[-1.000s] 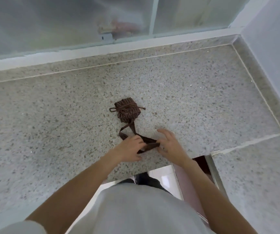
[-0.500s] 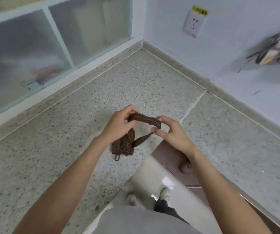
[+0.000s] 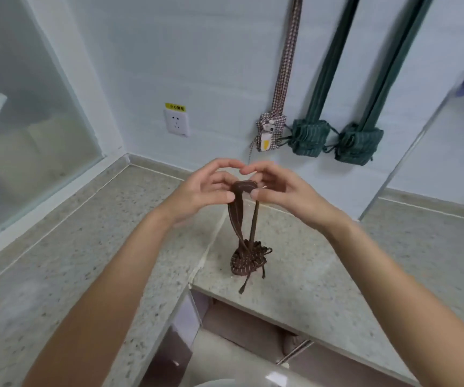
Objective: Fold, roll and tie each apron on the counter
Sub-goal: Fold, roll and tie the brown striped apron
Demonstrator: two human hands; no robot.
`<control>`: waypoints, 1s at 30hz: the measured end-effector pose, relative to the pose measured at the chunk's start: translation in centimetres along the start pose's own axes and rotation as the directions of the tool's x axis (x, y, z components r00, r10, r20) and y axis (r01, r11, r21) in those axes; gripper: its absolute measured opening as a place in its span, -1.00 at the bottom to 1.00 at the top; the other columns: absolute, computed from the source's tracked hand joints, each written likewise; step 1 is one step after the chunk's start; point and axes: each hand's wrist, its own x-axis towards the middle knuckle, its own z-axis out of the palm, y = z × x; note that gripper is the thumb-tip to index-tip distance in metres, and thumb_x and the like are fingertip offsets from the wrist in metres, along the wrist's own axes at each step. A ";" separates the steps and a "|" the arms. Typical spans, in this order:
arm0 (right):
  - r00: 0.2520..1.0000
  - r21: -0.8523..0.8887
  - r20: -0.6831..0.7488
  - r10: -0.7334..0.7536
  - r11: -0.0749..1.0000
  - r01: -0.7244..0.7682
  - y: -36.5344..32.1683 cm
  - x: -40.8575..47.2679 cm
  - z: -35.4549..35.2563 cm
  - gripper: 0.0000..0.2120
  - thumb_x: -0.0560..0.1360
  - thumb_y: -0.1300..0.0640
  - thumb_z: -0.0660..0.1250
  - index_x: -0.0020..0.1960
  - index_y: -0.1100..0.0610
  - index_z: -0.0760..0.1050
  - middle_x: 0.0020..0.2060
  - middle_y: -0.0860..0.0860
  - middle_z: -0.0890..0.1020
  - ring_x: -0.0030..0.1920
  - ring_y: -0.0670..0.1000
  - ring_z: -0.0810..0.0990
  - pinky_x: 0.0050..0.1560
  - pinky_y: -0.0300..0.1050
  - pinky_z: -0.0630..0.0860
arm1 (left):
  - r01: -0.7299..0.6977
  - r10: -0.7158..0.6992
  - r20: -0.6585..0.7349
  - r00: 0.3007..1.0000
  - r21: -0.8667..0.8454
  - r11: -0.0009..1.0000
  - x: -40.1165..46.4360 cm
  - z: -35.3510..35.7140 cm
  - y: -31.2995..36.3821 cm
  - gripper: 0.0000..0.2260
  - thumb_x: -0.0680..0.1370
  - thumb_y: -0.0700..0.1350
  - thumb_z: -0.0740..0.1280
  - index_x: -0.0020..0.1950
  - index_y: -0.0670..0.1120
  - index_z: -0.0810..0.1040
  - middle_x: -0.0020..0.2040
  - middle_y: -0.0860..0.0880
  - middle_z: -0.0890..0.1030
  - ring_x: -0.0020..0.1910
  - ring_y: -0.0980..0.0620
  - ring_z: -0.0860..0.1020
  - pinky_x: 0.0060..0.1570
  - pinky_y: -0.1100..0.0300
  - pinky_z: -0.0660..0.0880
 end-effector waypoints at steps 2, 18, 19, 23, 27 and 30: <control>0.999 -0.118 -0.011 -0.039 0.992 0.038 -0.8 -0.5 -3.8 -0.67 0.46 0.39 0.34 0.17 0.13 0.46 -0.12 0.09 0.55 -0.10 -0.07 0.52 0.01 -0.20 0.48 | -0.031 0.042 -0.067 0.997 0.155 0.987 3.0 1.5 0.7 -0.56 0.40 -0.35 0.44 0.16 0.03 0.48 -0.16 0.04 0.64 -0.11 0.08 0.58 0.03 0.25 0.48; 0.862 -0.093 -0.503 -0.060 0.996 0.015 -3.3 -2.0 -18.8 -0.73 0.47 0.25 0.34 0.12 0.05 0.41 -0.16 0.20 0.59 -0.13 0.11 0.58 -0.01 -0.03 0.49 | -0.251 0.290 -0.046 0.956 0.384 0.889 20.7 11.9 5.6 -0.75 0.50 -0.18 0.37 0.15 -0.05 0.44 0.02 0.04 0.58 -0.03 0.19 0.56 -0.05 0.35 0.50; 0.866 -0.018 -0.498 -0.045 0.999 0.041 -3.6 -2.1 -19.3 -0.74 0.49 0.29 0.31 0.15 0.09 0.42 -0.12 0.18 0.62 -0.09 0.06 0.60 0.03 -0.08 0.52 | -0.248 0.273 -0.042 0.961 0.303 0.920 21.2 12.0 5.6 -0.75 0.50 -0.19 0.37 0.15 -0.06 0.44 0.07 0.02 0.56 0.02 0.16 0.55 -0.01 0.31 0.51; 0.828 -0.072 -0.540 -0.155 0.988 0.137 -4.4 -1.9 -20.9 -0.62 0.48 0.48 0.09 0.19 0.18 0.44 0.00 0.12 0.66 0.02 0.02 0.63 0.06 -0.16 0.53 | -0.259 0.265 -0.075 0.961 0.081 0.963 23.0 12.7 6.1 -0.95 0.57 -0.15 0.25 0.02 -0.04 0.46 -0.04 -0.02 0.57 -0.11 0.10 0.59 -0.05 0.18 0.57; 0.670 -0.341 -0.657 -0.345 0.929 0.144 -4.5 -1.9 -21.8 -0.54 0.43 0.53 0.11 0.16 0.13 0.49 0.04 0.08 0.64 0.08 -0.01 0.62 0.10 -0.11 0.53 | -0.283 0.283 0.004 0.959 0.019 0.959 24.6 14.0 7.2 -0.91 0.56 -0.12 0.27 0.05 -0.03 0.46 -0.08 0.02 0.58 -0.19 0.13 0.62 -0.10 0.22 0.58; 0.548 -0.454 -0.725 -0.418 0.888 0.076 -5.1 -2.3 -22.7 -0.63 0.47 0.46 0.21 0.15 0.11 0.51 0.01 -0.01 0.65 0.02 -0.10 0.63 0.07 -0.20 0.54 | -0.339 0.331 0.096 0.939 0.083 0.937 26.4 14.9 8.5 -0.81 0.52 -0.08 0.35 0.10 -0.06 0.49 0.00 -0.02 0.59 -0.15 0.00 0.65 -0.03 0.14 0.57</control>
